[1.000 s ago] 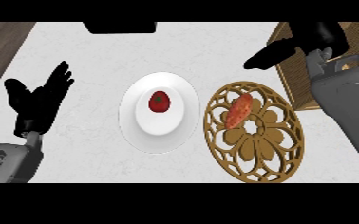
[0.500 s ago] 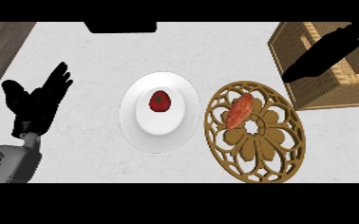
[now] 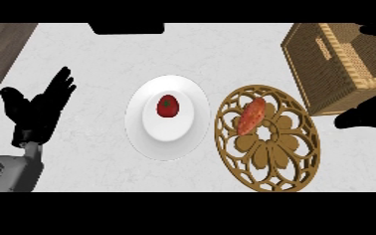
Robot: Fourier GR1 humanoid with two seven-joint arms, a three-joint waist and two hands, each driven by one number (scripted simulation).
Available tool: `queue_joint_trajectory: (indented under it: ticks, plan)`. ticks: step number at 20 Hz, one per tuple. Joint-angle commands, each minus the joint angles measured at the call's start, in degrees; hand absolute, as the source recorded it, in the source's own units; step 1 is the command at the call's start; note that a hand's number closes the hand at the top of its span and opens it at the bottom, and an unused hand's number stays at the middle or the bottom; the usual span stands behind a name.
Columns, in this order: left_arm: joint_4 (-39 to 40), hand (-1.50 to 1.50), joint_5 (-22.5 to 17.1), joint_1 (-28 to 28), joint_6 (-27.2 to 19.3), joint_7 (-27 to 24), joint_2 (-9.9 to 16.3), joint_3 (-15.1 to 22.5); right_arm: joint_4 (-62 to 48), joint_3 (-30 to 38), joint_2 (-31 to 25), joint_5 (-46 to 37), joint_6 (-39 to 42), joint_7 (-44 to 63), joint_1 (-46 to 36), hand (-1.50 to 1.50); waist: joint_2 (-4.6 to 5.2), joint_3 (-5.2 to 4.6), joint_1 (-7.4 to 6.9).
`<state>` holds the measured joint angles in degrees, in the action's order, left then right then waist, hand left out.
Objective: Pick the sweet potato from the placemat and place it in the basket
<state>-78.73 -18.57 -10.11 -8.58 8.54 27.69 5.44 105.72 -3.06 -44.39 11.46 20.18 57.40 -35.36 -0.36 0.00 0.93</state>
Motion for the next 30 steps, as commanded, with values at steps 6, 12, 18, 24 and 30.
queue_joint_trajectory:
  ticks: [6, 12, 18, 24, 30]
  plan:
    - [1.3, 0.0, 1.1, -2.7, 1.8, 2.3, -1.2, -2.1, 11.2, 1.7, 6.7, -12.7, -4.9, -10.6, 23.2, -1.5, 0.32, 0.04, -0.12]
    - [2.7, 0.0, 2.1, -1.0, 4.6, -0.4, -1.0, -4.0, 2.5, -5.8, 15.8, -28.4, -13.0, -22.8, 26.3, -1.5, 0.45, 0.03, -1.01]
    - [3.0, 0.0, 4.4, -3.9, 3.8, 1.5, -3.3, -4.2, -6.3, -5.4, 24.1, -30.8, -19.4, -27.8, 21.9, -1.5, 0.44, 0.01, -0.98]
    - [0.8, 0.0, 4.9, -4.8, 4.8, 4.7, -4.0, -5.6, -17.6, -7.3, 26.5, -36.0, -18.2, -30.1, 19.7, -1.5, 0.39, 0.0, -1.09]
    - [1.1, 0.0, 7.2, -1.0, 6.4, 0.9, -6.0, -7.5, -19.1, -9.2, 30.1, -40.0, -16.8, -29.7, 21.2, -1.5, 0.34, -0.01, -0.99]
